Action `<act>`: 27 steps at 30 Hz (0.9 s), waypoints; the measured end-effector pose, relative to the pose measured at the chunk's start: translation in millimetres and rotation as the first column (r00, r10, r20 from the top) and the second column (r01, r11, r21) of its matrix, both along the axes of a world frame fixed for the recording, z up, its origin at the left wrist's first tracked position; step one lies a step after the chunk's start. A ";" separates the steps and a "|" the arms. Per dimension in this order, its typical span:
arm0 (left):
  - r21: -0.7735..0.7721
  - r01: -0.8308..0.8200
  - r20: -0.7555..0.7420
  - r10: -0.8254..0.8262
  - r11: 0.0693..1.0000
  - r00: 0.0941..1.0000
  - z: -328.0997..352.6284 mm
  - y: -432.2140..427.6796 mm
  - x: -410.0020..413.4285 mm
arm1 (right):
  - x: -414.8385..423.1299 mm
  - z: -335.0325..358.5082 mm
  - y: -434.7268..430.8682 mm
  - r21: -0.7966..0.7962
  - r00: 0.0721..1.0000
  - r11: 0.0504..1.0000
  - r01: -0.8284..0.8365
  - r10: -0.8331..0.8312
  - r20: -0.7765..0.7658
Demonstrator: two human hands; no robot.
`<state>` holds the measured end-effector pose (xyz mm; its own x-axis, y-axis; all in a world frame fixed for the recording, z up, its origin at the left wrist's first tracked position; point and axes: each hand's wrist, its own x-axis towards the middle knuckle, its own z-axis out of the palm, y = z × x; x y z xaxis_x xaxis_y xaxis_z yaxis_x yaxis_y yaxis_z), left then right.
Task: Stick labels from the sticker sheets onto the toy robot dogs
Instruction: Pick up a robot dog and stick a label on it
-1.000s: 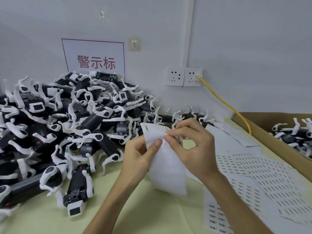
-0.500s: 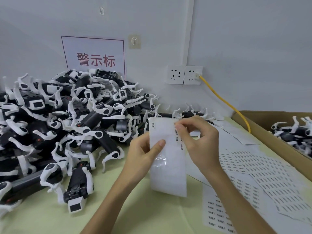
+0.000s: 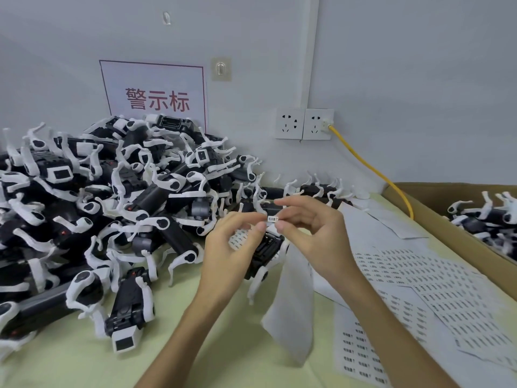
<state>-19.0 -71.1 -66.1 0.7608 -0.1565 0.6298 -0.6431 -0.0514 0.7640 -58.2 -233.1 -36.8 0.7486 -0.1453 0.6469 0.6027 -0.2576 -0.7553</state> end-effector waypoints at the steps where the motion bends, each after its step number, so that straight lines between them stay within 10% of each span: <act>1: -0.005 0.008 0.002 -0.008 1.000 1.000 -0.2 -0.6 -0.3 | 0.1 -1.5 0.6 -0.026 1.000 1.000 -0.002 0.001 -0.010; 27: -0.080 0.001 0.044 0.002 0.997 0.999 -0.3 0.6 1.4 | 7.1 -13.2 5.0 -0.058 0.991 0.992 0.111 -0.115 -0.069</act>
<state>-17.6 -70.5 -66.5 0.7322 -0.1040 0.6731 -0.6761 0.0084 0.7368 -51.1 -228.1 -50.0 0.7741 -0.1982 0.6013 0.5119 -0.3628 -0.7787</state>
